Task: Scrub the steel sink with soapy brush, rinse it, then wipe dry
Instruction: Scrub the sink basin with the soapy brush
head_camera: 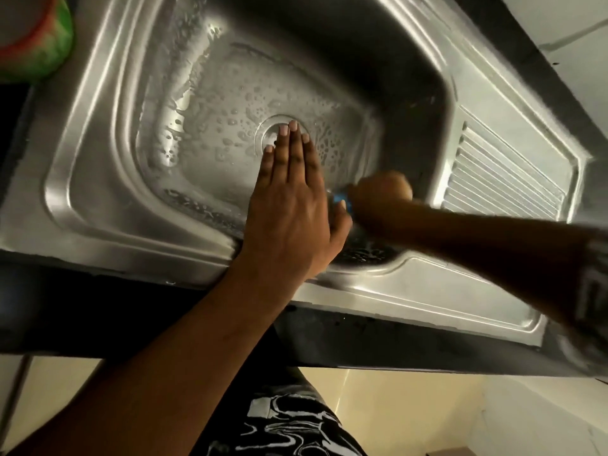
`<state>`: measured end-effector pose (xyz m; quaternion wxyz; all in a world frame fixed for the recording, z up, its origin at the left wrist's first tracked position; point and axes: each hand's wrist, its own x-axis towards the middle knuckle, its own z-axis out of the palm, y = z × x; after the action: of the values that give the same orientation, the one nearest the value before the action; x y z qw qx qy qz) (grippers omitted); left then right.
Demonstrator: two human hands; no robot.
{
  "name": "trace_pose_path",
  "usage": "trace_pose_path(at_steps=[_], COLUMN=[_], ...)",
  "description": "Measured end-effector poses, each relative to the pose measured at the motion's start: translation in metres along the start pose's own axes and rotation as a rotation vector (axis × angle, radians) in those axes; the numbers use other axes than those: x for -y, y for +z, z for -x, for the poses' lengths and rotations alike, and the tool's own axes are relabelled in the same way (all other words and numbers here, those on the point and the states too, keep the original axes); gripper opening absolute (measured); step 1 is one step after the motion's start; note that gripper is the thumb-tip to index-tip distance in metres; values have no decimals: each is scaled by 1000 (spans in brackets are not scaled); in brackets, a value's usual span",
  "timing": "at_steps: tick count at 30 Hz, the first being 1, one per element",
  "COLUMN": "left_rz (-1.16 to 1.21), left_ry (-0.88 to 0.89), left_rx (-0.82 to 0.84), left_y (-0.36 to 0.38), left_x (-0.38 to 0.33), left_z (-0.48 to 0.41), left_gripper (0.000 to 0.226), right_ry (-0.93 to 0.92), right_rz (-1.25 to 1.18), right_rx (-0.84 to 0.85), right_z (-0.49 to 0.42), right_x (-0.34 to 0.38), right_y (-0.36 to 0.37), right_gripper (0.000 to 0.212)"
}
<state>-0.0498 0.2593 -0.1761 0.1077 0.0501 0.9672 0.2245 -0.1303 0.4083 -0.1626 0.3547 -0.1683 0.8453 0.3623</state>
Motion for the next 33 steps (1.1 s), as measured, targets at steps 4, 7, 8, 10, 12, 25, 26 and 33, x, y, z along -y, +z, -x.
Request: trace_pose_path(at_steps=[4, 7, 8, 10, 12, 25, 26, 33], left_rz=[3, 19, 20, 14, 15, 20, 19, 8], left_ry=[5, 18, 18, 14, 13, -16, -18, -24], left_rx=[19, 33, 42, 44, 51, 75, 77, 96], left_y=[0, 2, 2, 3, 2, 3, 2, 0], left_x=[0, 0, 0, -1, -2, -2, -2, -1], left_z=[1, 0, 0, -1, -1, -2, -2, -2], left_gripper=[98, 99, 100, 101, 101, 102, 102, 101], right_ry=[-117, 62, 110, 152, 159, 162, 165, 40], right_rz=[-91, -66, -76, -51, -119, -102, -108, -105], right_rx=[142, -139, -181, -191, -187, -129, -141, -61], right_z=[27, -39, -56, -83, -80, -67, -73, -19], right_x=[18, -23, -39, -61, -57, -55, -57, -5], right_y=[12, 2, -5, -11, -11, -5, -7, 25], right_gripper=[23, 28, 29, 30, 28, 31, 31, 30])
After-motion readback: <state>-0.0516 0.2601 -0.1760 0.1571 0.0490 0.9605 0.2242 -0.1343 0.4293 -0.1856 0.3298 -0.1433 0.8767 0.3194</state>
